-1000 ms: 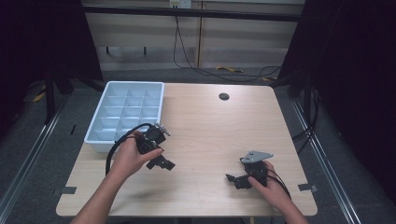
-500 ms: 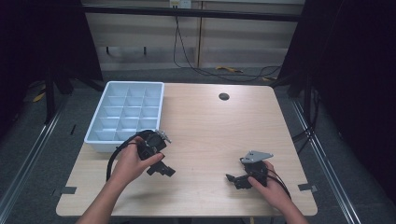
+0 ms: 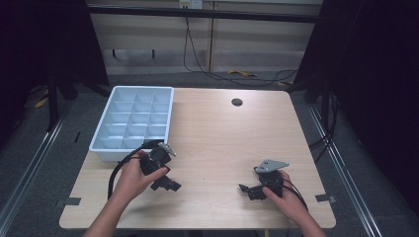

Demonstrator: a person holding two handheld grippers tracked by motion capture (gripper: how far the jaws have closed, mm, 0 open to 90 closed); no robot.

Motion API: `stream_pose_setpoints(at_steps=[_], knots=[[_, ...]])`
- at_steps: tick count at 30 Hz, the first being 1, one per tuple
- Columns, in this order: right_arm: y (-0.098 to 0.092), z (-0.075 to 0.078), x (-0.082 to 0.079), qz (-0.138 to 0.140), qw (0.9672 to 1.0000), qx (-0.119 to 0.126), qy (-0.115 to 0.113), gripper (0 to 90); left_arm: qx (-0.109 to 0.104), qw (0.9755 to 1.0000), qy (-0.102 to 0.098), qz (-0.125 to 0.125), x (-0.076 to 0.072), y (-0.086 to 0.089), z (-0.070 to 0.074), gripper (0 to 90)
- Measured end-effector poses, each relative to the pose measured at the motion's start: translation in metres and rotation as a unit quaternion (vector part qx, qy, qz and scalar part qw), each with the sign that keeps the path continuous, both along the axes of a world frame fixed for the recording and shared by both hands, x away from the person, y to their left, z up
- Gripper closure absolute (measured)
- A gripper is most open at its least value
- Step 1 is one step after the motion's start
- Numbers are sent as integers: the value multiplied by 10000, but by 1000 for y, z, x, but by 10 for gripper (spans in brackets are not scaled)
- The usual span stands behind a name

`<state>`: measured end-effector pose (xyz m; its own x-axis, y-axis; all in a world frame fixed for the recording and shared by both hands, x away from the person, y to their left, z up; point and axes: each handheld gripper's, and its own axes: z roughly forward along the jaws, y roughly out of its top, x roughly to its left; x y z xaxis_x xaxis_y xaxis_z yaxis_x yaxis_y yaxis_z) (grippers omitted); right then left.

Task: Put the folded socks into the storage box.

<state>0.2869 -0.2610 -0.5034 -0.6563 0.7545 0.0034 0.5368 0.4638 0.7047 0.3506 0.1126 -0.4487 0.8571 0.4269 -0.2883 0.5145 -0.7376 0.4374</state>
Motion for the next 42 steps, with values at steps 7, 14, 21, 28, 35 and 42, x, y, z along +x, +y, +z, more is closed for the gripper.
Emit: stream_pose_setpoints(at_steps=[7, 14, 21, 28, 35, 42], knots=[[0, 0, 0, -3, 10000, 0, -1, 113, 9, 10000, -51, 62, -4, 12, -6, 187], [0, 0, 0, -2, 10000, 0, -1, 113, 32, 9999, -63, 75, -7, 18, -10, 187], [0, 0, 0, 0, 10000, 1, -1, 113, 55, 9999, -142, 48, -9, 23, -13, 187], [0, 0, 0, -1, 10000, 0, 2, 113, 99, 9998, -161, 18, -14, 32, -18, 187], [0, 0, 0, -1, 10000, 0, 1, 113, 180, 9994, -290, 9, -16, 40, -19, 187], [0, 0, 0, 0, 10000, 1, 0, 113, 238, 9990, -367, 19, -18, 44, -23, 187]])
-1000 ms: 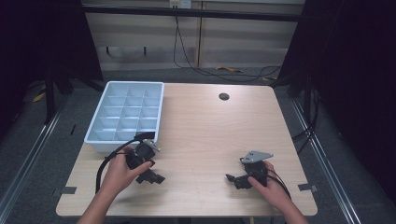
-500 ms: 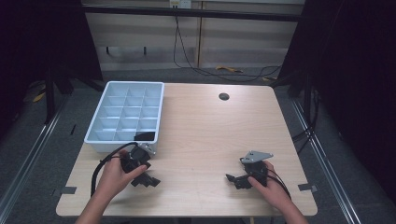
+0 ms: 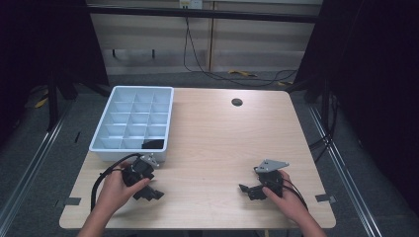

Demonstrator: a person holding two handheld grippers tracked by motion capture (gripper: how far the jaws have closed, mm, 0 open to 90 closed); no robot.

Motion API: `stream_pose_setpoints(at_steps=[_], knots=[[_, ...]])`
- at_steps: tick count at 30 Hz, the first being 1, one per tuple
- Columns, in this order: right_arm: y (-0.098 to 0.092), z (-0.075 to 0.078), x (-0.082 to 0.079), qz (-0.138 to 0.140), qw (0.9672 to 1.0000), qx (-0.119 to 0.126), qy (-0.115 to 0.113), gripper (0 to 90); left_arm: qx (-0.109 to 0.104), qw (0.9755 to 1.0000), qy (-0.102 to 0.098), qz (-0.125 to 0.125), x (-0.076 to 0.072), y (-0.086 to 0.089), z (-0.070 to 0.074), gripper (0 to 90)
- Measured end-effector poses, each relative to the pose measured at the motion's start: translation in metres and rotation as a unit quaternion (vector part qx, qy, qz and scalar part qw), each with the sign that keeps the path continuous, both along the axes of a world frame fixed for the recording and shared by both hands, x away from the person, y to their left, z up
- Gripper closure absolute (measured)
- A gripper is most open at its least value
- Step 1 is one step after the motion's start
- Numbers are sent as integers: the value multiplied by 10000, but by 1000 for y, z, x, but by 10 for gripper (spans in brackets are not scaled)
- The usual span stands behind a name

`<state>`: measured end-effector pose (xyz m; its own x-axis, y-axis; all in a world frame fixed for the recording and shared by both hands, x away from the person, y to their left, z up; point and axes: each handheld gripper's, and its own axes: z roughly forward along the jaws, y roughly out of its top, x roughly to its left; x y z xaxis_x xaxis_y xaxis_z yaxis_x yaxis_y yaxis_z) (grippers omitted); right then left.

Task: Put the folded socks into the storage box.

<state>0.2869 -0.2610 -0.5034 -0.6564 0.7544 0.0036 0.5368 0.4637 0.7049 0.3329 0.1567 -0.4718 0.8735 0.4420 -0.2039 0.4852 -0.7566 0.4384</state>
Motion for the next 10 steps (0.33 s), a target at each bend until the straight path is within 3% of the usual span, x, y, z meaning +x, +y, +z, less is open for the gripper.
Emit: stream_pose_setpoints(at_steps=[10], knots=[[0, 0, 0, 2, 10000, 1, 0, 113, 191, 9996, -164, -89, -1, 1, -7, 187]])
